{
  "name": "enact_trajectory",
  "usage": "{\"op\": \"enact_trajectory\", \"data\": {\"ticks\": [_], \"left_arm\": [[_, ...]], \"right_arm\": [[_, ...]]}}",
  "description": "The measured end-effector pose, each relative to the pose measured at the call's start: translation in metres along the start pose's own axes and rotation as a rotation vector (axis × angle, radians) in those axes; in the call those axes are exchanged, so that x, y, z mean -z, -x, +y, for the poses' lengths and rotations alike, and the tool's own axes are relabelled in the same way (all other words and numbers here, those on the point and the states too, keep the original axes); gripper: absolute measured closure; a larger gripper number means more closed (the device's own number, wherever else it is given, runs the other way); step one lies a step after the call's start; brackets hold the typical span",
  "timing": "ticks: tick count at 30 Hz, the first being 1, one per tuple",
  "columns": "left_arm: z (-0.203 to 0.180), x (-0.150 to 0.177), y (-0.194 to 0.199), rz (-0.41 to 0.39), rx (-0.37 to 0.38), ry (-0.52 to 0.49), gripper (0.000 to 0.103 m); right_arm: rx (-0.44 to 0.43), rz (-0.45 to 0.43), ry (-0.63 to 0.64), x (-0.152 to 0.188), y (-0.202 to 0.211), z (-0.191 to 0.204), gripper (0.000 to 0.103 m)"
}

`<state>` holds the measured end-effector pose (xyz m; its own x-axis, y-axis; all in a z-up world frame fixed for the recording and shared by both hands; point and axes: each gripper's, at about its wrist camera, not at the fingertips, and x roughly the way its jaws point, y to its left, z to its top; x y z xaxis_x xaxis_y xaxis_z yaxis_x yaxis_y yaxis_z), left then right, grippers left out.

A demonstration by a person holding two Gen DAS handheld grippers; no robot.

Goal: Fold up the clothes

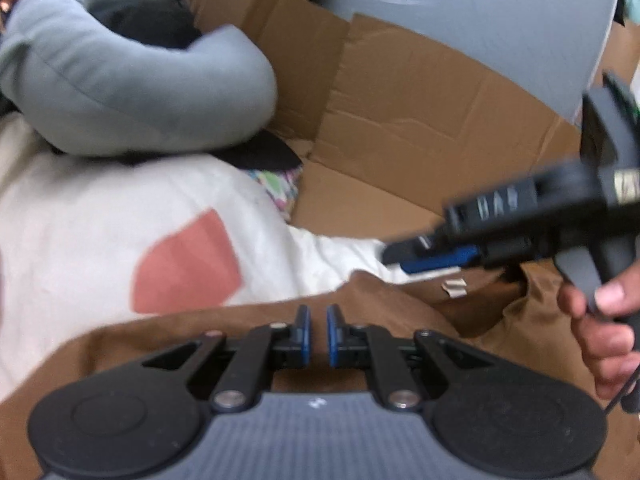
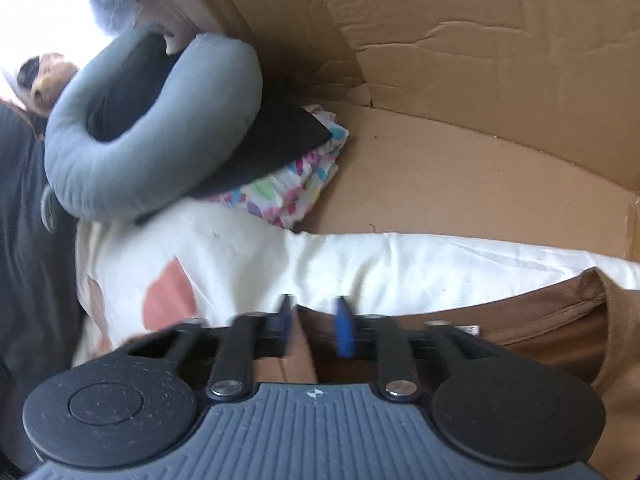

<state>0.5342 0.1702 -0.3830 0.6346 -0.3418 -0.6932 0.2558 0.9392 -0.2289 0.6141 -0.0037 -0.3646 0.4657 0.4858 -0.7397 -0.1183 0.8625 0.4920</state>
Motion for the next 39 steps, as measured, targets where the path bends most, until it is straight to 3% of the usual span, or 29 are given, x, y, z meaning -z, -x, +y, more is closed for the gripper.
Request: {"op": "enact_trajectory", "data": {"ticks": [6, 7, 8, 9, 11, 24, 29, 34, 39], "left_arm": [[0.001, 0.008, -0.011, 0.023, 0.017, 0.034, 0.095], [0.001, 0.009, -0.01, 0.024, 0.021, 0.039, 0.095], [0.001, 0.009, -0.009, 0.024, 0.024, 0.039, 0.095], [0.002, 0.01, -0.008, 0.023, 0.028, 0.038, 0.095], [0.003, 0.01, -0.006, 0.016, 0.029, 0.042, 0.095], [-0.007, -0.004, -0.031, 0.041, 0.044, 0.036, 0.095], [-0.008, -0.003, -0.043, 0.078, -0.001, 0.02, 0.097], [-0.006, -0.007, -0.039, 0.093, -0.027, 0.026, 0.101], [-0.004, -0.011, -0.026, 0.067, -0.029, 0.046, 0.1]], "right_arm": [[0.026, 0.073, 0.012, 0.004, -0.017, 0.01, 0.059], [0.029, 0.089, 0.027, 0.006, -0.021, 0.012, 0.068], [0.036, 0.102, 0.043, 0.008, -0.024, 0.014, 0.088], [0.051, 0.11, 0.058, 0.01, -0.025, 0.015, 0.098], [0.072, 0.107, 0.077, 0.012, -0.025, 0.014, 0.103], [0.122, 0.107, 0.142, 0.017, -0.023, 0.005, 0.103], [0.093, 0.13, 0.098, 0.016, -0.022, -0.002, 0.103], [0.049, 0.082, 0.115, 0.0, 0.014, -0.008, 0.101], [0.097, -0.008, 0.148, -0.023, 0.071, -0.037, 0.093]]}}
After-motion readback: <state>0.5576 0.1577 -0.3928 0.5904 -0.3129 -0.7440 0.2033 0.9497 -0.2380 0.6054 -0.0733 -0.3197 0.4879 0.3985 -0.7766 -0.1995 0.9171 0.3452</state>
